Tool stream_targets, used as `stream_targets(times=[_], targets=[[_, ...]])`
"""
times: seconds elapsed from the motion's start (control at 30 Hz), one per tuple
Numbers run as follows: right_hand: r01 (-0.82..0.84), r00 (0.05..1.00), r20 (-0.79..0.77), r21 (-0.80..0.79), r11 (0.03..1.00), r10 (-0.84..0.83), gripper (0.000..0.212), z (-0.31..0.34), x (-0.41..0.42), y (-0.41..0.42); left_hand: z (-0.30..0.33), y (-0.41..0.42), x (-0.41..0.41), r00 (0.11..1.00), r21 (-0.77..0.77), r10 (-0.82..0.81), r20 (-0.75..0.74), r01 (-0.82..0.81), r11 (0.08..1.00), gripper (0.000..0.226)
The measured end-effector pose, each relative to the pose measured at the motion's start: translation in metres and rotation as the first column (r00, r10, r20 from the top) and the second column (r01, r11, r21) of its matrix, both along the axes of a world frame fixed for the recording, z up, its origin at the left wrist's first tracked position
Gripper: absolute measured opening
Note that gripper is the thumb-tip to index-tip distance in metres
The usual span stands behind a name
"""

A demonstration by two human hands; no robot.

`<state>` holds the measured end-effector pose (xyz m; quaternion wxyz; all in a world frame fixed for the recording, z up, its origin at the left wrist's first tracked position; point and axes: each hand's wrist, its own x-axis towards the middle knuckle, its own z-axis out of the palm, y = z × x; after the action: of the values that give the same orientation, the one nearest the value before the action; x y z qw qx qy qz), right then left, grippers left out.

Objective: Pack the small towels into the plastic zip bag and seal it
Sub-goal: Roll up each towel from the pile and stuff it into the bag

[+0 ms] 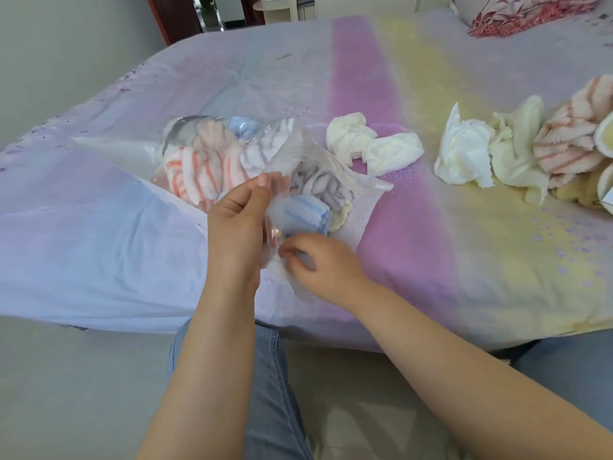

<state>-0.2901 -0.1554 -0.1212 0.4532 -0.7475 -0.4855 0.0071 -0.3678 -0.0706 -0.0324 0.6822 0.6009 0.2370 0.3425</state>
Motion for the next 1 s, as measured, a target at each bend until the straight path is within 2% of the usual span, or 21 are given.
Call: stream_targets(times=[0.07,0.1,0.13,0.2,0.27,0.3,0.4,0.53,0.6,0.67,0.73,0.77,0.83,0.87,0.93,1.0], targets=[[0.101,0.977,0.164,0.212,0.972,-0.137,0.021,-0.005,0.002,-0.021,-0.001,-0.002,0.001,1.000,-0.007,-0.002,-0.020,0.002,1.000,0.021],[0.141,0.957,0.219,0.230,0.963,-0.192,0.023,-0.006,0.008,-0.025,-0.002,-0.002,0.001,1.000,-0.006,0.003,-0.029,-0.003,1.000,0.021],[0.161,0.950,0.240,0.181,0.970,-0.202,0.027,-0.005,0.012,-0.027,-0.002,-0.003,0.002,0.999,-0.004,0.008,-0.035,-0.009,1.000,0.021],[0.057,0.985,0.166,-0.087,0.995,-0.042,0.034,0.000,0.018,-0.022,0.000,-0.005,0.002,0.999,-0.001,0.023,-0.039,-0.023,1.000,0.021],[-0.151,0.986,0.018,-0.345,0.926,0.168,0.033,-0.001,0.015,-0.011,0.001,-0.004,0.001,0.999,0.004,0.032,-0.029,-0.032,0.999,0.020],[-0.213,0.975,-0.037,-0.407,0.888,0.217,0.030,-0.001,0.011,-0.005,0.001,-0.004,0.001,0.999,0.010,0.035,-0.025,-0.034,0.999,0.020],[-0.275,0.958,-0.207,-0.472,0.838,0.198,0.032,0.013,0.009,0.018,0.000,-0.004,-0.001,1.000,-0.003,0.026,-0.009,-0.026,1.000,0.020],[-0.247,0.966,-0.227,-0.667,0.703,0.124,0.017,0.039,0.015,0.044,0.002,-0.008,0.005,0.999,-0.052,0.038,-0.035,-0.040,0.998,0.021],[-0.208,0.976,-0.197,-0.695,0.688,0.096,0.040,0.042,0.015,0.044,0.005,-0.009,0.011,0.998,-0.077,0.054,-0.012,-0.054,0.996,0.021],[-0.202,0.970,-0.230,-0.599,0.775,0.075,0.038,0.034,0.014,0.038,0.006,-0.009,0.016,0.998,-0.102,0.058,0.032,-0.054,0.993,0.020],[-0.177,0.958,-0.281,-0.424,0.888,0.056,0.024,0.019,0.016,0.028,0.003,-0.009,0.021,0.997,-0.122,0.042,0.063,-0.034,0.992,0.020],[-0.125,0.957,-0.287,-0.326,0.937,0.027,0.024,0.010,0.019,0.018,0.001,-0.008,0.023,0.997,-0.138,0.034,0.075,-0.023,0.990,0.020],[0.032,0.935,-0.350,-0.072,0.997,-0.056,0.040,-0.010,0.025,-0.008,-0.007,-0.006,0.029,0.997,-0.162,0.026,0.074,-0.014,0.987,0.021],[0.130,0.918,-0.383,0.053,0.990,-0.100,0.045,-0.017,0.028,-0.024,-0.012,-0.006,0.032,0.998,-0.169,0.029,0.065,-0.018,0.986,0.022],[0.349,0.888,-0.391,0.236,0.907,-0.240,0.049,-0.024,0.042,-0.052,-0.021,-0.006,0.039,0.998,-0.188,0.057,0.039,-0.049,0.981,0.023],[0.549,0.816,-0.400,0.305,0.778,-0.418,0.047,-0.025,0.070,-0.068,-0.029,-0.006,0.045,0.995,-0.193,0.101,0.005,-0.098,0.976,0.028]])
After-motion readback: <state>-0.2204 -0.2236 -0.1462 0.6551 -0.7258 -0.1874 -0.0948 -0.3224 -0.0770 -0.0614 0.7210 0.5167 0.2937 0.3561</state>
